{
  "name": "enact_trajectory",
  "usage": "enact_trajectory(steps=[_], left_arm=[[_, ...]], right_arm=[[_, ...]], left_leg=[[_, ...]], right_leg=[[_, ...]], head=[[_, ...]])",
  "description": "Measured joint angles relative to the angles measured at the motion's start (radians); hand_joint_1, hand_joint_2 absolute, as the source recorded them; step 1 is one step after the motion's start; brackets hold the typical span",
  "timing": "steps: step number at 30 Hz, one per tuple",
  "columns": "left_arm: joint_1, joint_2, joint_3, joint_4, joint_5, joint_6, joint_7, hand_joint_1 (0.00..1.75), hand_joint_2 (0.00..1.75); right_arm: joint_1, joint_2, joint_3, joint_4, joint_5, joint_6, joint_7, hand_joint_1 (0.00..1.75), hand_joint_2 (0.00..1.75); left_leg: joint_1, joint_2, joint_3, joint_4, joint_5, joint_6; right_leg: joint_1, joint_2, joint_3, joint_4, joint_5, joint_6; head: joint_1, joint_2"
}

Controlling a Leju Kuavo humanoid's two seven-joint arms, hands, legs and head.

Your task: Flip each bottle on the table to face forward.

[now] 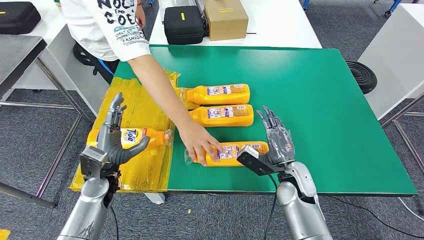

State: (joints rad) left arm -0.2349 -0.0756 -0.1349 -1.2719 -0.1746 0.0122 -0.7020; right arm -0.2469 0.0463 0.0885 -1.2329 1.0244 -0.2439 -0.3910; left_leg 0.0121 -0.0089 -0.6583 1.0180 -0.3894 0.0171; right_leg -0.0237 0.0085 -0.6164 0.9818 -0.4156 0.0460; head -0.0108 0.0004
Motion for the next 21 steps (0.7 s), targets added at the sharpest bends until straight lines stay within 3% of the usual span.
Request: enact_trajectory(steps=[4,8,12,21], left_arm=[[0.018,-0.006,0.002,-0.025,0.015,0.017,0.0,0.0,1.75],[0.085,-0.02,0.005,-0.118,0.057,0.064,0.0,0.0,1.75],[0.154,-0.023,0.005,-0.198,0.075,0.106,0.0,0.0,1.75],[0.159,-0.023,0.005,-0.199,0.072,0.113,0.0,0.0,1.75]], right_arm=[[-0.02,-0.007,-0.002,0.025,0.004,-0.003,0.0,0.0,1.75],[-0.083,-0.024,-0.004,0.104,0.011,-0.006,-0.004,0.0,1.75],[-0.121,-0.03,-0.001,0.2,-0.049,0.1,-0.04,0.0,1.75],[-0.151,-0.04,0.013,0.289,-0.112,0.225,-0.091,0.0,1.75]], left_leg=[[0.0,0.0,0.0,0.0,0.0,0.0],[0.0,0.0,0.0,0.0,0.0,0.0],[0.0,-0.001,0.0,0.0,0.0,0.0],[0.0,-0.001,0.0,0.0,0.0,0.0]], right_leg=[[0.0,0.0,0.0,0.0,0.0,0.0],[0.0,-0.001,0.0,0.0,0.0,0.0],[0.0,-0.001,0.0,0.0,0.0,0.0],[0.0,-0.001,0.0,0.0,0.0,0.0]], head=[[0.0,0.0],[0.0,0.0],[0.0,0.0],[0.0,0.0]])
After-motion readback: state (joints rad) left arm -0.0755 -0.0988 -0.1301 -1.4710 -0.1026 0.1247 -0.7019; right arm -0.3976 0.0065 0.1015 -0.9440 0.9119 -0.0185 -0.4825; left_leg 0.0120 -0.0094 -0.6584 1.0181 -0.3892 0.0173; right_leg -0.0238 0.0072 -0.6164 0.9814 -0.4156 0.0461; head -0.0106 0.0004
